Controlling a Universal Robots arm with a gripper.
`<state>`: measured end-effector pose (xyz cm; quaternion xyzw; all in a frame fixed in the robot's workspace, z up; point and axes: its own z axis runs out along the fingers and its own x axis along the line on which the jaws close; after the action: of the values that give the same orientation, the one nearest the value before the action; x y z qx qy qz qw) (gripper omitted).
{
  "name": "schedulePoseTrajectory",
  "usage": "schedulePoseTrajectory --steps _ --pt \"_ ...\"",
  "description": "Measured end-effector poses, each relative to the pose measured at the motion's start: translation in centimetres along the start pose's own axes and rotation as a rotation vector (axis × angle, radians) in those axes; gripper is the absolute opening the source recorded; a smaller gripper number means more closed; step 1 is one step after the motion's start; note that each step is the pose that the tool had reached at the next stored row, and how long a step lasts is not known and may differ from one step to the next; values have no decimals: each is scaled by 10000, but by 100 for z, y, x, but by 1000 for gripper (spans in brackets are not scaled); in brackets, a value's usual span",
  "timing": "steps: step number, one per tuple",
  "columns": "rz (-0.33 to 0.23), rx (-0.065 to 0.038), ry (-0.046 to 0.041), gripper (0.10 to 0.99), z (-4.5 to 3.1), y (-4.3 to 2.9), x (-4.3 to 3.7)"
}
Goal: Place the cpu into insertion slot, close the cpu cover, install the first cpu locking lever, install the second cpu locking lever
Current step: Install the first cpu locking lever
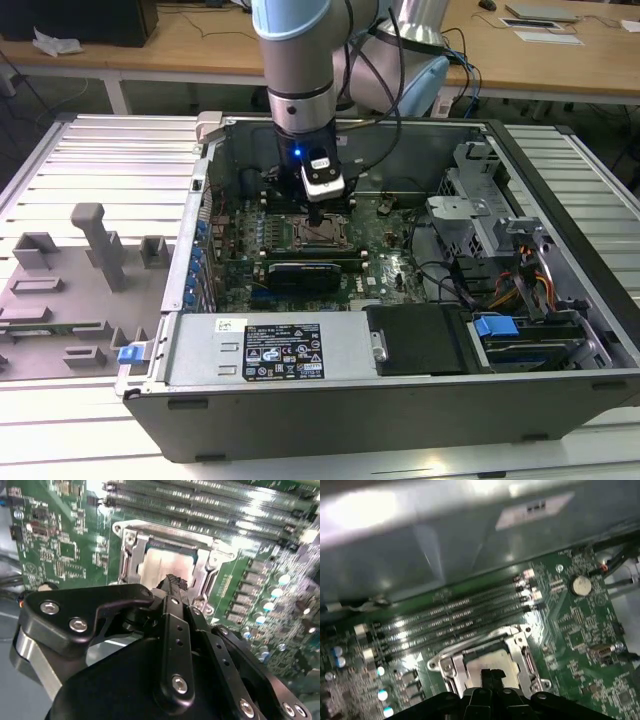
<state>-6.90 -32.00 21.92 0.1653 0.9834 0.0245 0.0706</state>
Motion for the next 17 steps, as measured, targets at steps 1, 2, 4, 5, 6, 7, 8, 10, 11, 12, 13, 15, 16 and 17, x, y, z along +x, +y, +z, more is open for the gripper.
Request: schedulePoseTrajectory --steps 1,2,4,5,6,7,8,10,11,12,13,15,16,17 --pt "-23 4 15 106 2 -2 -2" --pt "-53 4 24 106 4 -1 -7" --pt "-236 -12 60 106 9 5 -25" --pt "-463 -33 97 106 14 8 -35" --pt "-725 -58 134 106 20 10 -40" --pt "-963 -75 173 106 26 11 -43" --pt "-1231 -10 233 106 29 11 -43" --pt "-1433 214 248 106 29 11 -43" --pt "-1692 426 256 106 30 11 -43" --pt "-1958 436 274 106 31 11 -47" --pt "-2223 404 286 106 36 17 -62" --pt "-2544 362 298 106 46 23 -79" --pt "-2655 349 302 106 50 26 -88" --pt "-2776 333 307 106 56 30 -101"
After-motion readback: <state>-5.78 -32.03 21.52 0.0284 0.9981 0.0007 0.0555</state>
